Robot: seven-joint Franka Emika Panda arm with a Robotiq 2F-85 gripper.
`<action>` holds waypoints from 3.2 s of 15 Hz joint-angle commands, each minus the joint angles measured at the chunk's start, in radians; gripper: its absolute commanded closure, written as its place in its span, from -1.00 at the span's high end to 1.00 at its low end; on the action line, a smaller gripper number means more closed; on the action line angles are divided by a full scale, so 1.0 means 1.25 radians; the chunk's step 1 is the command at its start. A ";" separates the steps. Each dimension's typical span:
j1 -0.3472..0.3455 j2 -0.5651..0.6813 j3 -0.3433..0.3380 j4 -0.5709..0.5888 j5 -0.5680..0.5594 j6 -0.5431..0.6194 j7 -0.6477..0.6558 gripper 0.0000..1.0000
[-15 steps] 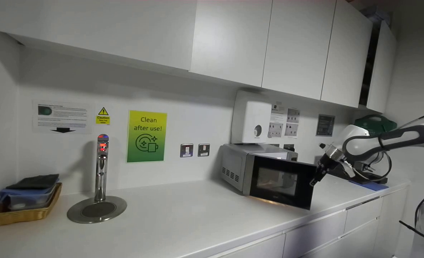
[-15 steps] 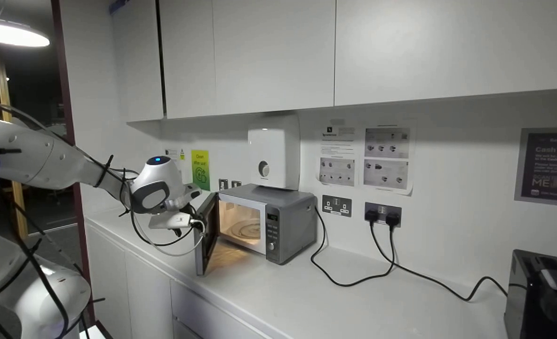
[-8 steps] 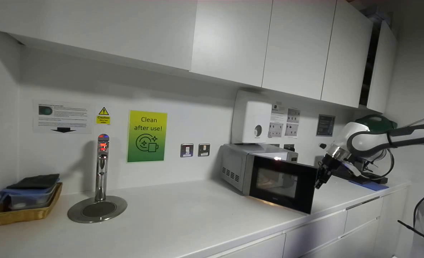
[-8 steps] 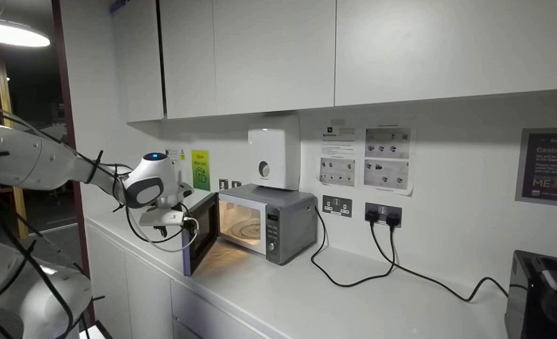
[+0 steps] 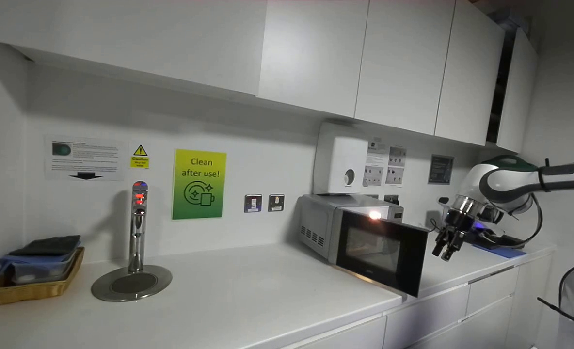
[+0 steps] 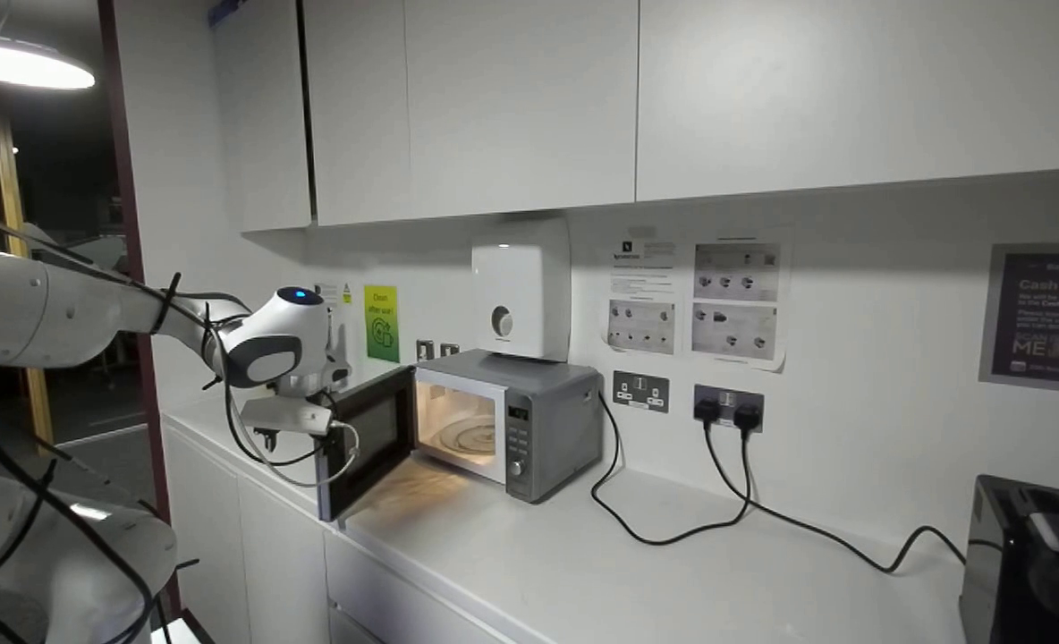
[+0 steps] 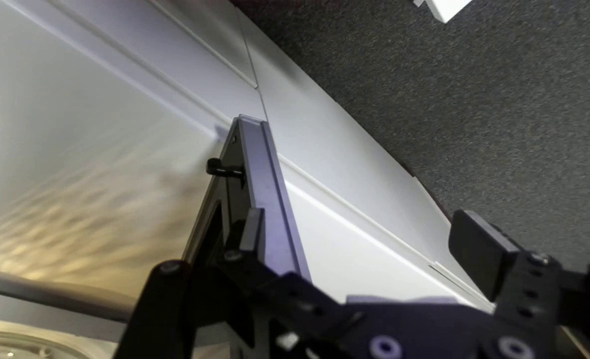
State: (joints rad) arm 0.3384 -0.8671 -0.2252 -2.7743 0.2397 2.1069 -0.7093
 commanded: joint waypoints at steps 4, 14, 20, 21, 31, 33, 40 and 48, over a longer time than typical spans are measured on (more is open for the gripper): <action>-0.017 -0.037 -0.005 0.002 0.038 -0.048 -0.042 1.00; -0.062 -0.069 -0.026 -0.001 0.061 0.125 -0.024 1.00; -0.040 -0.080 -0.096 -0.003 0.068 0.157 -0.070 1.00; -0.036 -0.076 -0.103 -0.001 0.071 0.159 -0.079 1.00; 0.027 -0.059 -0.162 -0.002 0.144 0.122 -0.227 1.00; 0.037 -0.051 -0.169 -0.002 0.170 0.134 -0.262 1.00; 0.046 -0.030 -0.191 -0.002 0.255 0.135 -0.404 1.00; 0.030 0.020 -0.181 -0.001 0.347 0.116 -0.545 1.00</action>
State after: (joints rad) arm 0.3798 -0.8710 -0.4562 -2.7785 0.6123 2.2691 -1.3099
